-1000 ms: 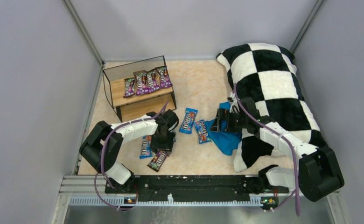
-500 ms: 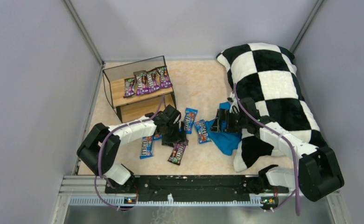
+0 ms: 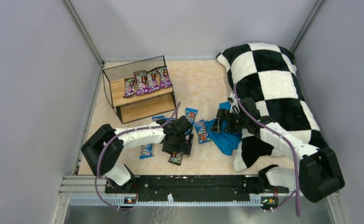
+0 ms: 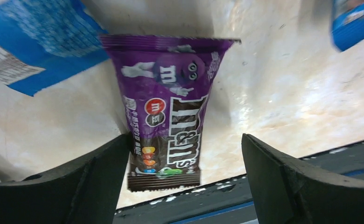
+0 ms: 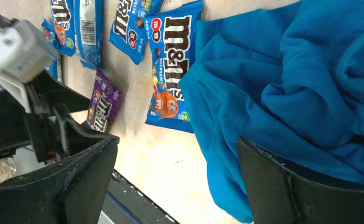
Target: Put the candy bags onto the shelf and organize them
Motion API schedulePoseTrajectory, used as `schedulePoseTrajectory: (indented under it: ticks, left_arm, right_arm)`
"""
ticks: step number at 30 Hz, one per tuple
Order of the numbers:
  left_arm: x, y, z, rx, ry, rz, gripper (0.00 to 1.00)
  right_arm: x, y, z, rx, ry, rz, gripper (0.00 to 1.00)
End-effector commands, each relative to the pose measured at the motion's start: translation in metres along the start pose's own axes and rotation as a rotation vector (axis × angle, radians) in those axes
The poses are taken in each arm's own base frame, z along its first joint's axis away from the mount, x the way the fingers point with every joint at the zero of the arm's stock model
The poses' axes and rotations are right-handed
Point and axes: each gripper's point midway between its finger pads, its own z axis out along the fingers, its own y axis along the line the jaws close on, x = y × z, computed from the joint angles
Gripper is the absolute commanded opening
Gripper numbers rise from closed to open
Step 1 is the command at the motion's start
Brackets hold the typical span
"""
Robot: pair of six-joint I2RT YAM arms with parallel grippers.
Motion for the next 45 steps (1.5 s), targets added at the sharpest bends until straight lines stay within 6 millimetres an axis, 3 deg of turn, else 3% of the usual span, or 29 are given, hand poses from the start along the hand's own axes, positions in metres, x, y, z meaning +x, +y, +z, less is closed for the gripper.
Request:
schedulePoseTrajectory:
  ticks: [1,8,13,23,28,34,36,42,45]
  left_arm:
    - [0.006,0.014,0.008,-0.172,0.015,0.071,0.92]
    - [0.0,0.019,0.012,-0.32,0.003,0.104,0.8]
    - [0.001,0.021,0.013,-0.336,0.012,0.105,0.64]
    - [-0.018,0.006,-0.024,-0.303,-0.084,0.069,0.49]
    - [-0.034,0.006,-0.064,-0.305,-0.184,0.039,0.45]
    - [-0.063,0.0,-0.131,-0.248,-0.364,0.012,0.45]
    - [-0.078,0.012,-0.16,-0.281,-0.437,-0.002,0.44]
    - [-0.135,0.076,-0.259,-0.372,-0.652,-0.097,0.41]
    - [-0.164,0.102,-0.297,-0.438,-0.742,-0.111,0.41]
  right_arm:
    - [-0.005,0.008,0.002,-0.033,-0.018,-0.022,0.99]
    - [-0.006,0.009,-0.001,-0.027,-0.024,-0.021,0.99]
    - [-0.002,0.006,-0.002,-0.019,-0.023,-0.019,0.99]
    - [-0.003,0.008,-0.003,-0.025,-0.026,-0.021,0.99]
    - [-0.002,0.006,-0.003,-0.022,-0.027,-0.02,0.99]
    - [0.0,0.006,-0.002,-0.026,-0.024,-0.016,0.99]
    - [0.0,0.005,-0.002,-0.022,-0.024,-0.018,0.99]
    - [-0.001,0.004,-0.002,-0.016,-0.027,-0.029,0.99]
    - [-0.001,0.005,0.0,-0.021,-0.024,-0.027,0.99]
